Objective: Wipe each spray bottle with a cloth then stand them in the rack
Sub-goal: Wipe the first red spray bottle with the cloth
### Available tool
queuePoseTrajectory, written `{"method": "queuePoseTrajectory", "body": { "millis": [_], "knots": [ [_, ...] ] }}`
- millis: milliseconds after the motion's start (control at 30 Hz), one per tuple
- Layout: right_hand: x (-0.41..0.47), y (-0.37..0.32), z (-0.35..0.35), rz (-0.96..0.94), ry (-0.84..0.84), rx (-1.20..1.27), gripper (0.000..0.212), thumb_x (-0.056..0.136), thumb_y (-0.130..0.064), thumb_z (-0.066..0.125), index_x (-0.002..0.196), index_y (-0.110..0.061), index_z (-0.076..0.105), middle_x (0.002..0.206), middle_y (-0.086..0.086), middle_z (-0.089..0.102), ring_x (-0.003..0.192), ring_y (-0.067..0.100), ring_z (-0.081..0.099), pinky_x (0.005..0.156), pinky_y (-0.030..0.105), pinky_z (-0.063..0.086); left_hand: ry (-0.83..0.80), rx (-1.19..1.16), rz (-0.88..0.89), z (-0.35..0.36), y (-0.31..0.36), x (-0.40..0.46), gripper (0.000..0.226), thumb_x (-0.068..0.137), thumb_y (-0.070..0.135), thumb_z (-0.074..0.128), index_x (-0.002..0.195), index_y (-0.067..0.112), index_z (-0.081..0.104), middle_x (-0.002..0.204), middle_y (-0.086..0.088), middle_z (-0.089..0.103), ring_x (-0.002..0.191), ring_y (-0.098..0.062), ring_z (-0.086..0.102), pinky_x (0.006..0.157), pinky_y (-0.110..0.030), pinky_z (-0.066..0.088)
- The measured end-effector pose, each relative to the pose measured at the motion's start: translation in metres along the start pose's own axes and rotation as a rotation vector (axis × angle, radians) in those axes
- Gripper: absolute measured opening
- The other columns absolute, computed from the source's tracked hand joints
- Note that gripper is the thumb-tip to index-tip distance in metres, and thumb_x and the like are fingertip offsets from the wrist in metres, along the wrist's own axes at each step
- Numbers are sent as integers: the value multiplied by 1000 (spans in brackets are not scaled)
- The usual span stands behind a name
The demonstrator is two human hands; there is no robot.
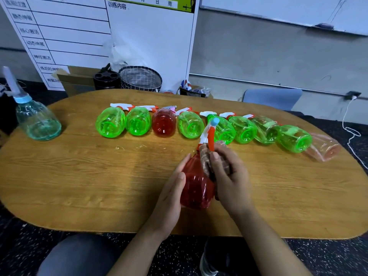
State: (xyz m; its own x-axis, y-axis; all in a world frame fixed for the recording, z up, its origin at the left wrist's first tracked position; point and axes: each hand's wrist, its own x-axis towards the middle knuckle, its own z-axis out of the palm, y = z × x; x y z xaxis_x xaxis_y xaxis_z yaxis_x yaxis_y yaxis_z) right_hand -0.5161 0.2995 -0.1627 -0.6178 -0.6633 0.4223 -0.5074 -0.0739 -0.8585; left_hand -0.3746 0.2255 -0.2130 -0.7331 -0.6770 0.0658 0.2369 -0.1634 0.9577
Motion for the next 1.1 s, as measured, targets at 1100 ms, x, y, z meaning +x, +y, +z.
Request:
{"method": "queuePoseTrajectory", "body": {
  "millis": [1100],
  "knots": [
    [-40, 17, -26, -736, -391, -518, 36, 105, -31, 64, 141, -29, 67, 125, 6, 69, 96, 20, 73, 73, 37, 63, 83, -12, 8, -1, -4, 3, 48, 110, 44, 38, 156, 40, 49, 157, 4, 57, 146, -20, 53, 124, -50, 38]
  ]
}}
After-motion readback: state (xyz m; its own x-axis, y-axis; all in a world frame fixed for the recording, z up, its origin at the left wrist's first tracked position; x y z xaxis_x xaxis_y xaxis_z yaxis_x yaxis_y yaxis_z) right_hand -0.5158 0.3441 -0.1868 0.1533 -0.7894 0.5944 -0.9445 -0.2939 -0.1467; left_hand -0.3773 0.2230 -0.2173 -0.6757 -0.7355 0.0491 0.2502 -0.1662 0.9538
